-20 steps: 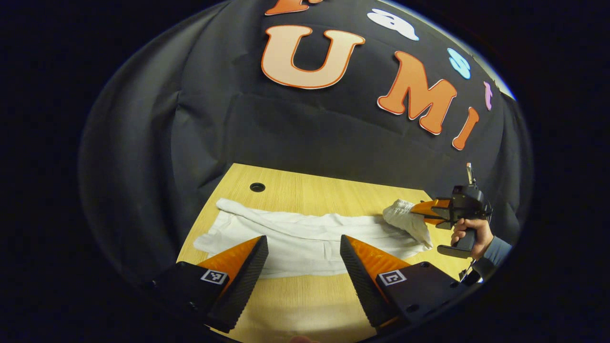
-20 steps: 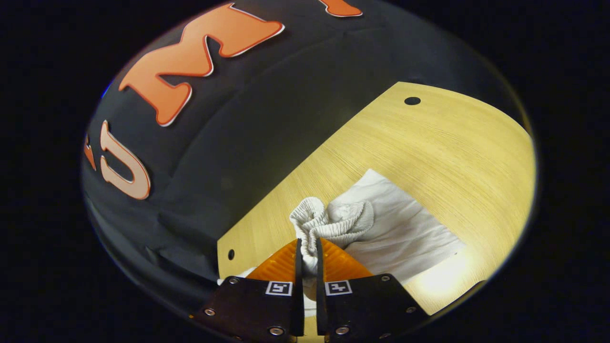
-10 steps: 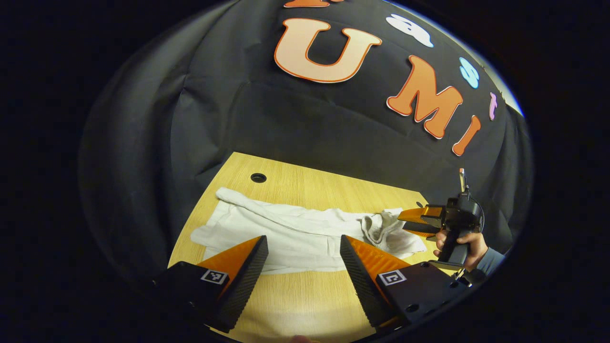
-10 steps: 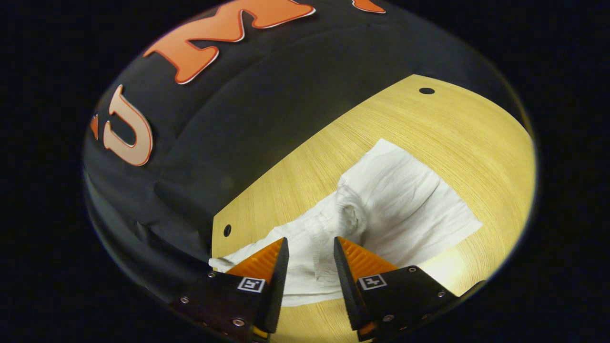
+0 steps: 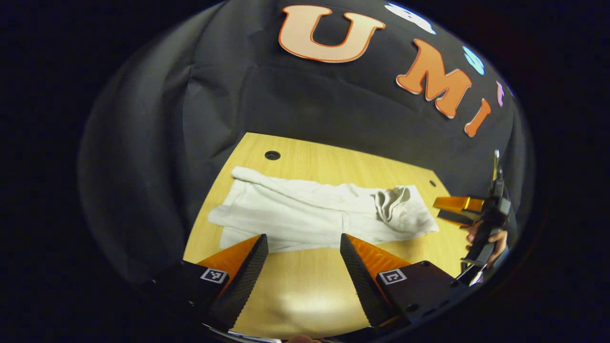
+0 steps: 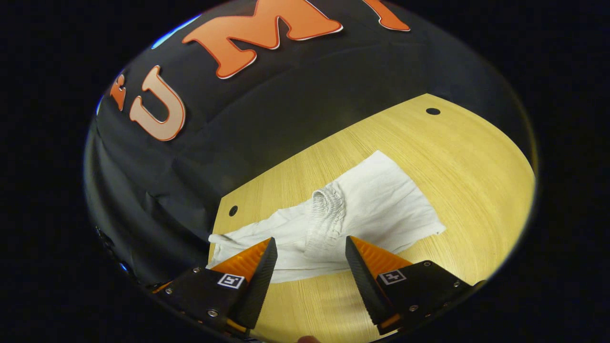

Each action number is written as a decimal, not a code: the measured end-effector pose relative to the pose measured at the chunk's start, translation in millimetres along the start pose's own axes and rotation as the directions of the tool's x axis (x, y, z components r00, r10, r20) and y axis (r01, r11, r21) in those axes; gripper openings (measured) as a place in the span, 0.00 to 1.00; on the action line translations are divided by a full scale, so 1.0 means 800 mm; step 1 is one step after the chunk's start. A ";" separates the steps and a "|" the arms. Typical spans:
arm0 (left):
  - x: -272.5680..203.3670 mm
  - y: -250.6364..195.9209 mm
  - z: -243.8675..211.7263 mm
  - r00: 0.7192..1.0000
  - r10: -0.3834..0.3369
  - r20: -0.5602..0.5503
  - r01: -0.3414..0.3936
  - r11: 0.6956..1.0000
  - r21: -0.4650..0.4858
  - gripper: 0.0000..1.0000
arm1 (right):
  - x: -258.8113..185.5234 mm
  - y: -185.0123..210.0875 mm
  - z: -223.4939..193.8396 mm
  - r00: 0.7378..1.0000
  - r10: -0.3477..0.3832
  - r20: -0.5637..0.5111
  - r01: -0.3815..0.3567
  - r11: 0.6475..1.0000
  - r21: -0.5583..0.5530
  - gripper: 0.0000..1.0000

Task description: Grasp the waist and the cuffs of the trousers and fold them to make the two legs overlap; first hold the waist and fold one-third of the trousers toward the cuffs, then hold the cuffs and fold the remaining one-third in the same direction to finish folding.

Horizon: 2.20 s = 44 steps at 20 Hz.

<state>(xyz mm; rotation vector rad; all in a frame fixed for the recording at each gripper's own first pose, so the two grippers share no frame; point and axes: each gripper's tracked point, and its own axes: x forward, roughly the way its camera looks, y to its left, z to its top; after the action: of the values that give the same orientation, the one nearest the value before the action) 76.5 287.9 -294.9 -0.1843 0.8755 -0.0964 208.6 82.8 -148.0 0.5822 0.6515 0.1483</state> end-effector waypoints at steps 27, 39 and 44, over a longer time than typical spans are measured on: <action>0.145 0.225 -0.054 0.973 -0.001 -0.232 -0.144 0.781 -0.608 0.99 | -0.132 -0.092 0.049 0.973 -0.171 0.153 0.182 0.981 -0.064 0.99; 0.217 0.199 -0.035 0.968 0.019 -0.249 -0.165 0.796 -0.582 0.41 | -0.122 -0.104 0.043 0.973 -0.196 0.121 0.202 0.979 -0.039 0.99; 0.188 0.185 -0.013 0.985 0.041 -0.170 -0.138 0.781 -0.609 0.09 | -0.121 -0.114 0.041 0.969 -0.223 0.104 0.231 0.971 -0.067 0.99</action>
<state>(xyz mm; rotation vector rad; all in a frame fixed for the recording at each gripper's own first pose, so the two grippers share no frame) 166.0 407.7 -444.3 -0.7645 1.0429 0.2820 147.4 -37.8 -126.3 0.4325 0.6118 -0.0684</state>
